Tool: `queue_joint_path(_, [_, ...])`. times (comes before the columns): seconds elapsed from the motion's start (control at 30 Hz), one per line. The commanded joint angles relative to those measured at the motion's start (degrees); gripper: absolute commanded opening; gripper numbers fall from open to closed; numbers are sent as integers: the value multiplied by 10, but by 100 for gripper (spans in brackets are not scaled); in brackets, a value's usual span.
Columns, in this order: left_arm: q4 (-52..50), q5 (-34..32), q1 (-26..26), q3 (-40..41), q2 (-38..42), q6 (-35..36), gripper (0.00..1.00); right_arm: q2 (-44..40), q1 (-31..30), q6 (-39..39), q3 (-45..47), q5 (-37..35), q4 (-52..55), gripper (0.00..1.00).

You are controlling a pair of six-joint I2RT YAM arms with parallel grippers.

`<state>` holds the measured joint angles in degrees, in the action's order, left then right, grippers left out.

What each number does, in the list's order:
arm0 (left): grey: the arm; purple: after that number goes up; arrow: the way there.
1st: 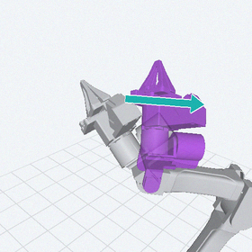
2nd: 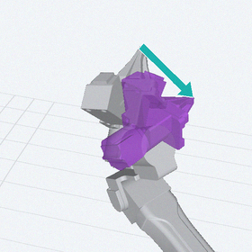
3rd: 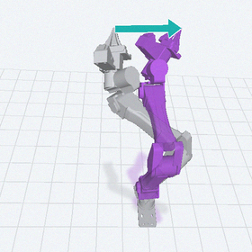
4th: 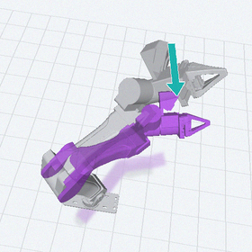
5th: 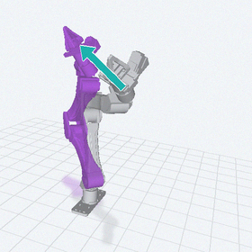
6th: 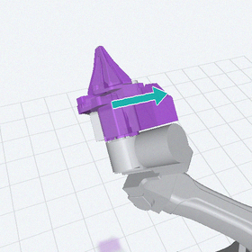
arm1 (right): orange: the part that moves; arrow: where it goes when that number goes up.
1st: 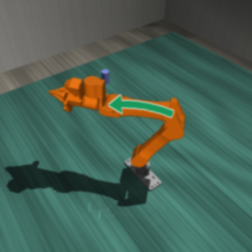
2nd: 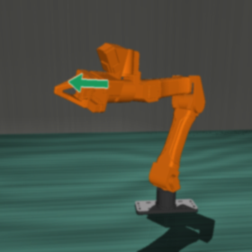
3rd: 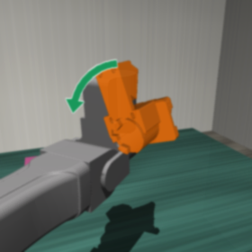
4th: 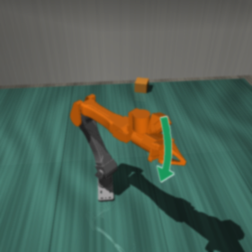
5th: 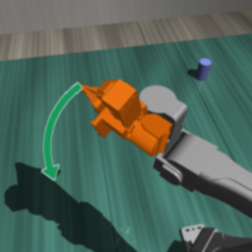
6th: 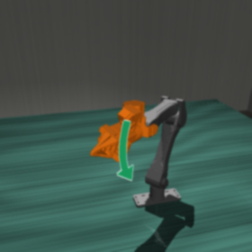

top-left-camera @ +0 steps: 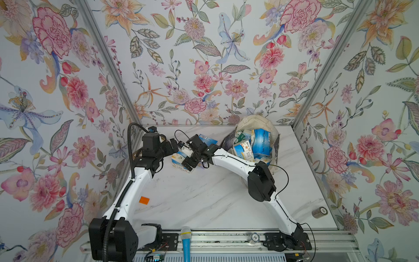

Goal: Put tissues into the canvas bag
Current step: Pick up the pack of facial tissues from the center of the board.

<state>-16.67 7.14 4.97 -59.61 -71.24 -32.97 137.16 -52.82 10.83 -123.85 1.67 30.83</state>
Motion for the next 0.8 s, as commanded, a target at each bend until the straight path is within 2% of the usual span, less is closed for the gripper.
queue_joint_path(0.0, [4,8,-7,8,13,-1,99,16,-4,-12,-20,10,16,99])
queue_joint_path(0.4, [9,12,-9,13,11,-3,99,35,-5,-27,-33,70,34,97])
queue_joint_path(0.77, [13,14,-10,18,12,-3,99,48,-7,-35,-35,76,51,94])
